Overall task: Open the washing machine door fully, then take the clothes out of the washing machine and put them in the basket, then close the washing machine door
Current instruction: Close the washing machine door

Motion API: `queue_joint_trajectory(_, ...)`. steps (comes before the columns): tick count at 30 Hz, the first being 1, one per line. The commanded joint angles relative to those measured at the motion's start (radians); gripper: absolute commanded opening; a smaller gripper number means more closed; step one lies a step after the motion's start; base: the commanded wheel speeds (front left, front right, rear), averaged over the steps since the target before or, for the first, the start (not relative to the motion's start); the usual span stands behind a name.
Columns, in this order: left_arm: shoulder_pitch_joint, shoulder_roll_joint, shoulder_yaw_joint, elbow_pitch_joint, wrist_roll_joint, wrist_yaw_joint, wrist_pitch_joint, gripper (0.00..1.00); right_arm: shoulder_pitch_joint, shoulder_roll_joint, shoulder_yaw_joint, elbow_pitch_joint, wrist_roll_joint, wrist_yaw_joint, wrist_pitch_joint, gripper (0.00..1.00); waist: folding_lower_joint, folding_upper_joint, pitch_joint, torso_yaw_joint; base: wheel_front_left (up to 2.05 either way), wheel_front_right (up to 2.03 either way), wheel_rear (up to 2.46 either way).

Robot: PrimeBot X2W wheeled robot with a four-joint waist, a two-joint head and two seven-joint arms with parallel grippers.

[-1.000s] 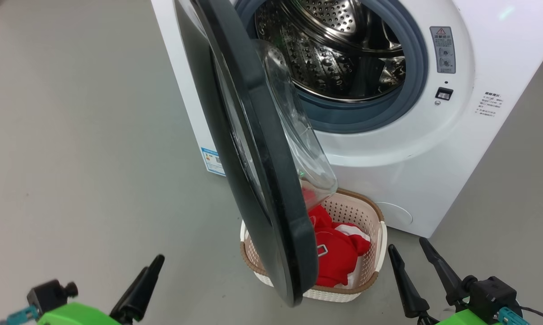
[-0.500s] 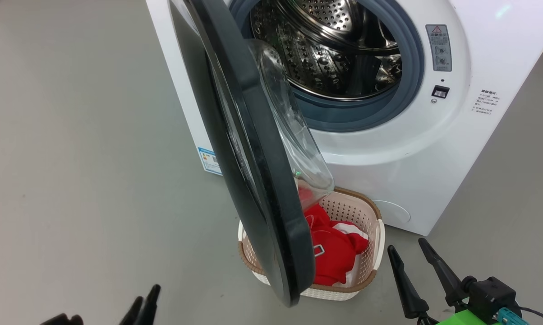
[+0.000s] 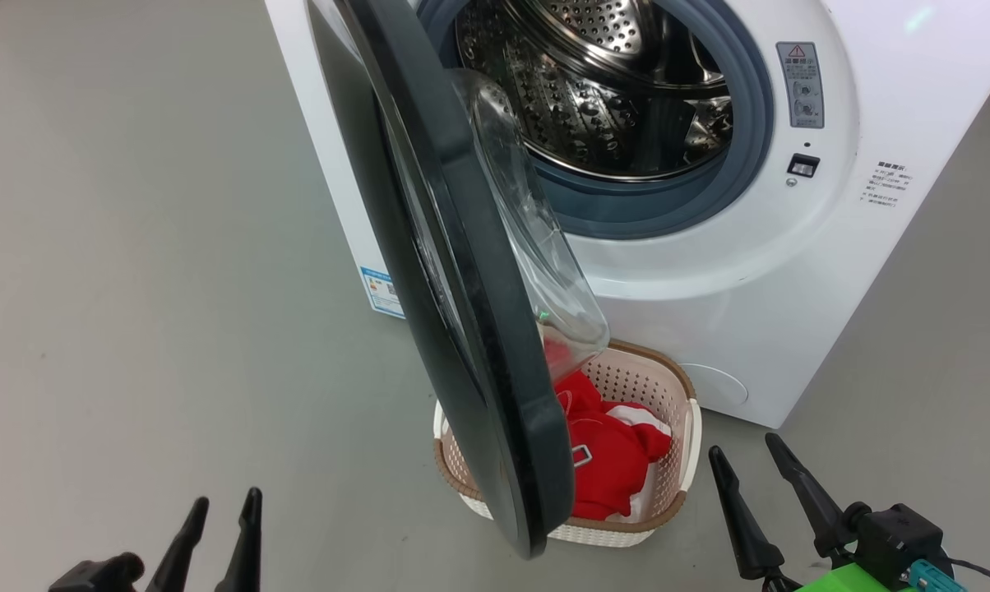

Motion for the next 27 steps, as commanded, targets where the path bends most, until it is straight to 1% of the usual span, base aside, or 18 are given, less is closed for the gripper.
queue_joint_trajectory(1,-0.010,0.004,0.058,-0.034,0.058,-0.006,-0.012,1.00,-0.011,-0.010,0.025,-0.023,0.001,0.007,-0.006,1.00,0.0000,-0.0001,-0.002,0.000,0.00,0.00,0.00)
queue_joint_trajectory(4,0.007,-0.042,0.118,-0.077,0.185,-0.006,-0.012,1.00,-0.010,-0.009,0.024,-0.024,0.001,0.007,-0.006,1.00,0.0000,-0.0001,-0.004,-0.001,0.00,0.00,0.00)
queue_joint_trajectory(6,0.019,-0.064,0.141,-0.100,0.254,-0.006,-0.012,1.00,-0.010,-0.009,0.023,-0.024,0.001,0.007,-0.006,1.00,0.0000,-0.0001,-0.006,-0.002,0.00,0.00,0.00)
queue_joint_trajectory(11,0.046,-0.099,0.185,-0.160,0.413,-0.006,-0.012,1.00,-0.008,-0.009,0.022,-0.025,0.001,0.007,-0.006,1.00,0.0000,-0.0001,-0.010,-0.004,0.00,0.00,0.00)
queue_joint_trajectory(14,0.061,-0.118,0.205,-0.186,0.479,-0.006,-0.012,1.00,-0.007,-0.009,0.023,-0.025,0.000,0.007,-0.006,1.00,0.0000,-0.0001,-0.013,-0.007,0.00,0.00,0.00)
queue_joint_trajectory(18,0.076,-0.136,0.206,-0.192,0.521,-0.006,-0.012,1.00,-0.005,-0.009,0.020,-0.025,0.001,0.007,-0.006,1.00,0.0000,-0.0001,-0.014,-0.008,0.00,0.00,0.00)
queue_joint_trajectory(27,0.082,-0.149,0.212,-0.196,0.529,-0.006,-0.012,1.00,0.000,-0.009,0.017,-0.021,0.001,0.007,-0.006,1.00,0.0000,-0.0001,-0.017,-0.011,0.00,0.00,0.00)
